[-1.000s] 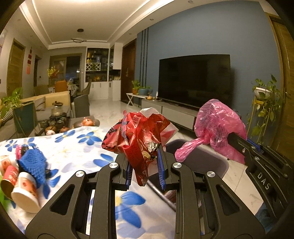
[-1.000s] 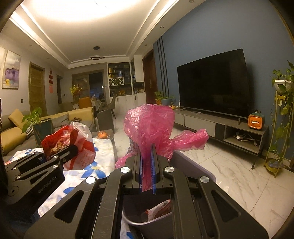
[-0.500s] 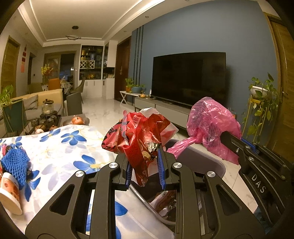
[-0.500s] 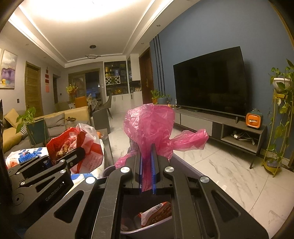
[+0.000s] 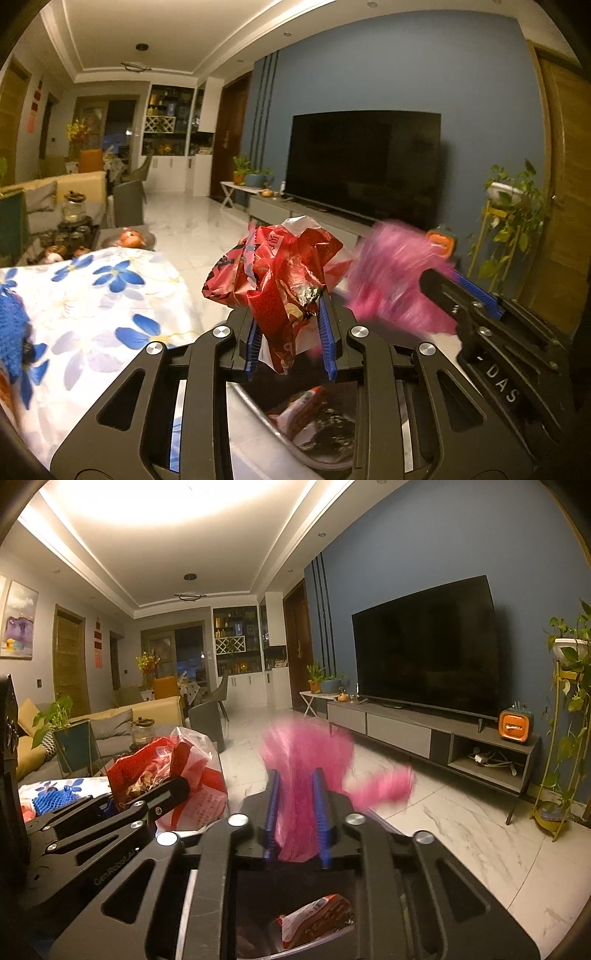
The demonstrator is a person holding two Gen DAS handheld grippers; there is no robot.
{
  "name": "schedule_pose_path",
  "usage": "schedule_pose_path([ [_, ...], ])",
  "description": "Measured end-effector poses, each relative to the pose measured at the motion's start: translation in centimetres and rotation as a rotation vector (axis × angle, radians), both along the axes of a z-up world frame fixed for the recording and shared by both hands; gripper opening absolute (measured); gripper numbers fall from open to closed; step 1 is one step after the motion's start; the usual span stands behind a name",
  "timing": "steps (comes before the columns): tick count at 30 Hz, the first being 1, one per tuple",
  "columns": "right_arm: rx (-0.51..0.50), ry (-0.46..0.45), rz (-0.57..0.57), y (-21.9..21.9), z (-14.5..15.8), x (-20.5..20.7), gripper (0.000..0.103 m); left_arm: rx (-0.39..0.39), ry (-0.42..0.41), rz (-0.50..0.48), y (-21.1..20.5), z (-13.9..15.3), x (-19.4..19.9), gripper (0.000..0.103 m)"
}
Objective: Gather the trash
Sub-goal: 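Open both tools to drop the wrapper and pink bag into the bin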
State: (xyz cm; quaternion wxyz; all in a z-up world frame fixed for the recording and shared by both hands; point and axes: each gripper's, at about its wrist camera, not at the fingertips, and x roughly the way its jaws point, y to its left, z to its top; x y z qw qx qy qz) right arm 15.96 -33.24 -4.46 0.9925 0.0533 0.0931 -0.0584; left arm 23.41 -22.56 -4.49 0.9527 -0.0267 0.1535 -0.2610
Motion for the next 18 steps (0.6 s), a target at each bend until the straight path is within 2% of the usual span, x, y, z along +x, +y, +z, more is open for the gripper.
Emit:
schedule_pose_path([
  [2,0.004,0.003,-0.002,-0.2,0.0,0.2,0.028,-0.004,0.002,-0.008,-0.1,-0.1,0.2,0.029],
  [4,0.012,0.007,-0.012,-0.4,0.1,0.2,0.029,0.003,0.003,-0.015,-0.1,-0.4,0.3,0.035],
  [6,0.017,0.007,-0.02,-0.6,0.1,0.1,0.033,0.004,0.001,-0.012,-0.1,-0.6,0.3,0.049],
  [8,0.021,0.004,-0.026,-0.7,0.0,-0.2,0.041,0.005,0.001,-0.008,0.0,-0.7,0.2,0.053],
  [9,0.022,0.003,-0.028,-0.7,0.0,-0.2,0.042,0.01,0.004,0.003,0.2,-0.8,0.3,0.059],
  [12,0.026,0.006,-0.031,-0.6,0.0,-0.5,0.042,0.01,0.007,0.017,0.7,-1.0,0.1,0.068],
  [18,0.036,0.017,-0.034,-0.2,-0.1,-0.8,0.05,0.004,0.022,0.077,2.5,-1.1,-0.5,0.08],
])
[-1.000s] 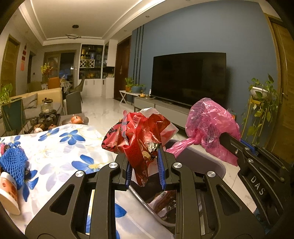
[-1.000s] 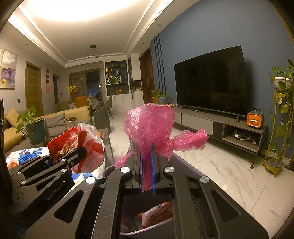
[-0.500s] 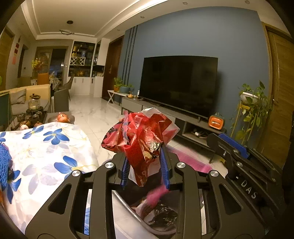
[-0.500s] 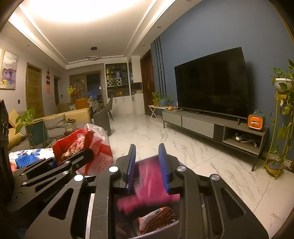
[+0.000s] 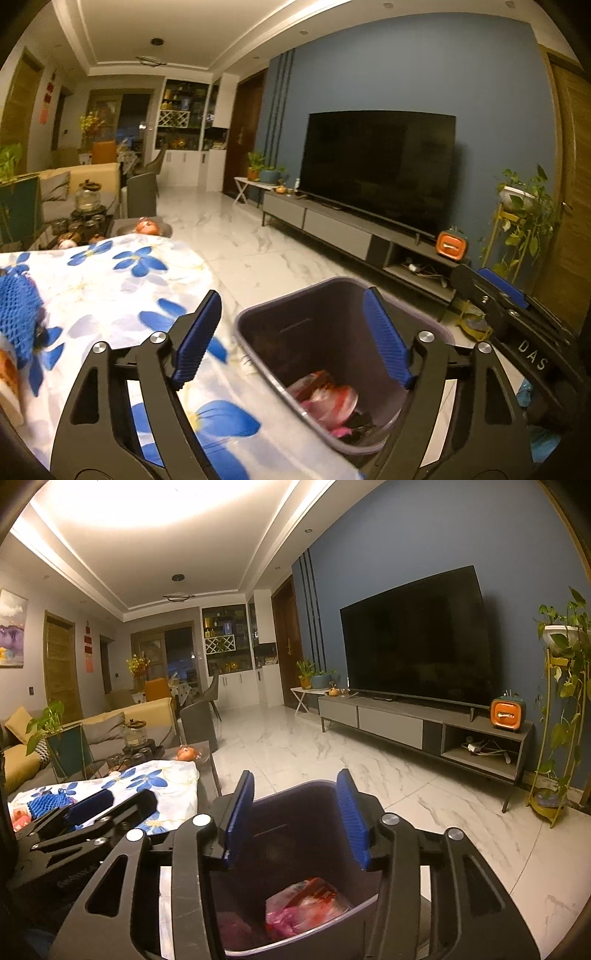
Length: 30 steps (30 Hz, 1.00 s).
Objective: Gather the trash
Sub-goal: 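Open both tools to drop the wrapper and pink bag into the bin, then move both open tools back toward the paper cups on the table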
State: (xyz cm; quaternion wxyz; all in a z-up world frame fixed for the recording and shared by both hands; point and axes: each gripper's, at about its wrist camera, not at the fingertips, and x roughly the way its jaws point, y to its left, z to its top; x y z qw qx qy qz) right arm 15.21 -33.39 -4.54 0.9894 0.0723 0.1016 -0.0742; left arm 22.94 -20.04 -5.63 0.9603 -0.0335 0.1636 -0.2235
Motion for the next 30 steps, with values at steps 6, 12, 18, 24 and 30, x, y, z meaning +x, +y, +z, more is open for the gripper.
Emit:
schedule_pose_path([
  [6,0.007,0.005,0.02,0.5,-0.2,-0.4,0.064,0.012,-0.016,0.085,2.5,0.1,-1.5,0.089],
  [12,0.002,0.015,0.033,1.8,-0.2,-0.6,0.067,0.029,-0.025,0.178,5.7,-0.1,-3.3,0.09],
  [18,0.014,0.021,0.058,3.0,0.0,-1.0,0.067,0.029,-0.045,0.279,10.2,-0.1,-5.7,0.09],
  [24,0.014,0.045,0.133,5.9,-0.5,-1.4,0.067,0.061,-0.044,0.384,14.9,-0.5,-7.5,0.09],
  [30,-0.004,0.047,0.211,9.6,-0.5,-1.5,0.067,0.064,-0.023,0.49,19.3,-0.9,-9.6,0.09],
])
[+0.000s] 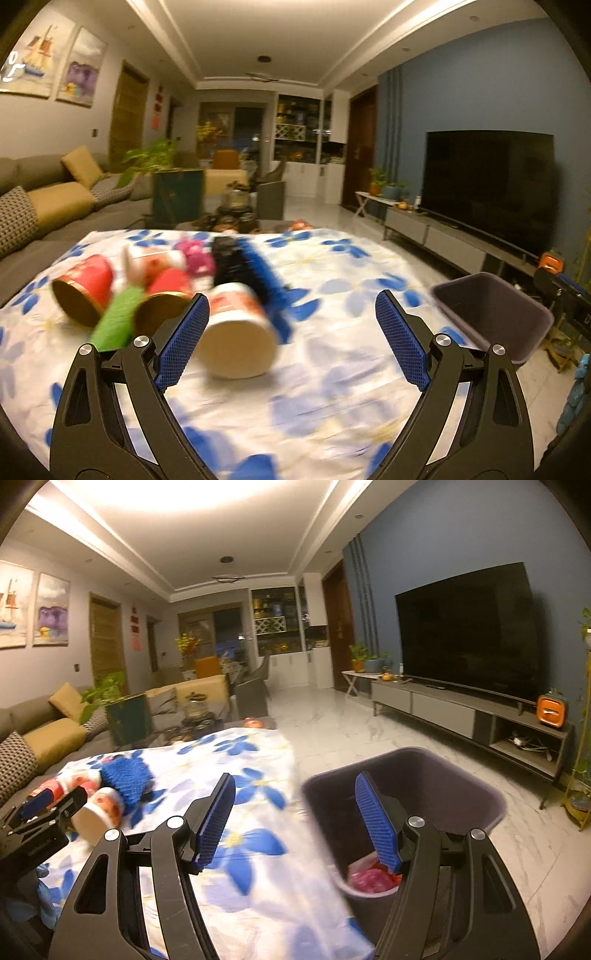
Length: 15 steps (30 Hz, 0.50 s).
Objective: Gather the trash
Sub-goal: 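Move both open tools back toward the paper cups on the table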
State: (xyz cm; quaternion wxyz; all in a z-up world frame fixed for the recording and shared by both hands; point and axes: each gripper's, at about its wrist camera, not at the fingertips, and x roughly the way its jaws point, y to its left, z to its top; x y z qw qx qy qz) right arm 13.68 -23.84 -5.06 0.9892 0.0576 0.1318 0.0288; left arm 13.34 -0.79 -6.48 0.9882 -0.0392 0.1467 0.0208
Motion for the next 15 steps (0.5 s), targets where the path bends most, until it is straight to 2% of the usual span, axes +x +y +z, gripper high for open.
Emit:
schedule_pose_path([
  [8,-0.016,-0.006,0.082,4.5,0.2,0.0,0.067,0.009,-0.003,0.11,4.5,-0.4,-2.7,0.09],
  [15,-0.051,0.03,0.188,9.5,-1.3,0.2,0.067,-0.022,0.021,0.192,8.3,-1.2,-4.3,0.09],
])
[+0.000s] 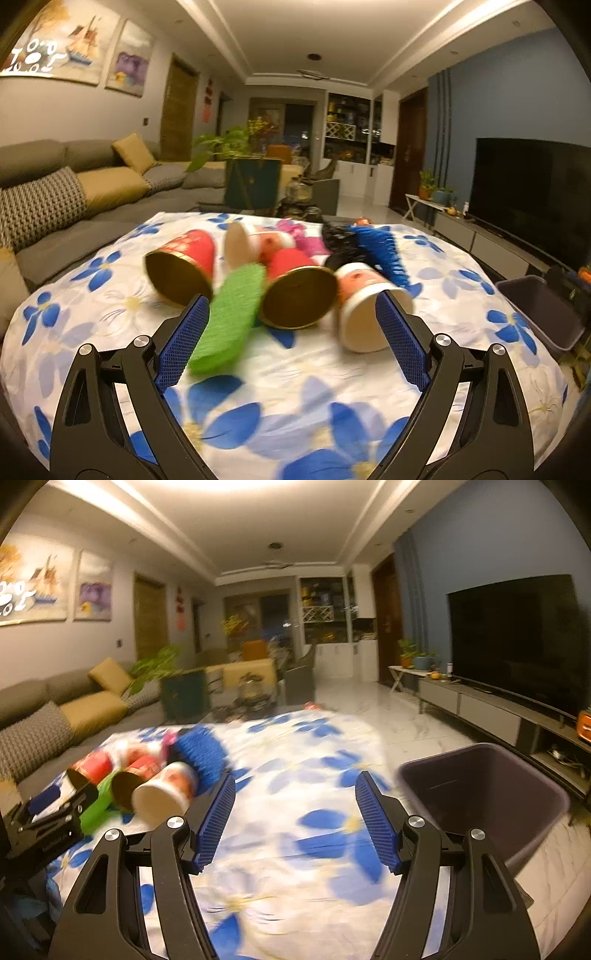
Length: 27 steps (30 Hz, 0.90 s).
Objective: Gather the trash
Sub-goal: 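Move both open tools back toward the paper cups on the table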
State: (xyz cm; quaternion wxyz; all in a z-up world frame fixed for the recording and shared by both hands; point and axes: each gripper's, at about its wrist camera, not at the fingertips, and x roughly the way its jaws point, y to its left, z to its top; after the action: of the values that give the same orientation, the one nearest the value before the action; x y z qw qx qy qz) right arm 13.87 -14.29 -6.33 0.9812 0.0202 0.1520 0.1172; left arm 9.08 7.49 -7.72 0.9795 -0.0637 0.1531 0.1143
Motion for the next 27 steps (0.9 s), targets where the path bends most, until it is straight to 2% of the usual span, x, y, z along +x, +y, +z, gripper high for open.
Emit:
schedule_pose_path([
  [4,-0.018,0.012,0.067,3.6,-0.8,0.7,0.066,-0.006,0.0,0.028,1.3,-0.1,-0.6,0.09],
  [7,-0.04,0.031,0.103,6.2,-1.5,1.7,0.061,-0.009,-0.002,0.04,2.3,-0.2,-0.9,0.09],
  [12,-0.091,0.065,0.134,9.1,-3.0,3.1,0.055,-0.011,-0.001,0.054,3.7,-0.4,-1.1,0.09],
  [17,-0.127,0.108,0.148,11.1,-3.6,4.4,0.054,-0.023,-0.004,0.056,4.8,-0.5,-1.0,0.09],
  [27,-0.185,0.137,0.178,13.6,-3.8,5.6,0.031,-0.057,0.029,0.037,5.7,-1.1,-0.3,0.09],
])
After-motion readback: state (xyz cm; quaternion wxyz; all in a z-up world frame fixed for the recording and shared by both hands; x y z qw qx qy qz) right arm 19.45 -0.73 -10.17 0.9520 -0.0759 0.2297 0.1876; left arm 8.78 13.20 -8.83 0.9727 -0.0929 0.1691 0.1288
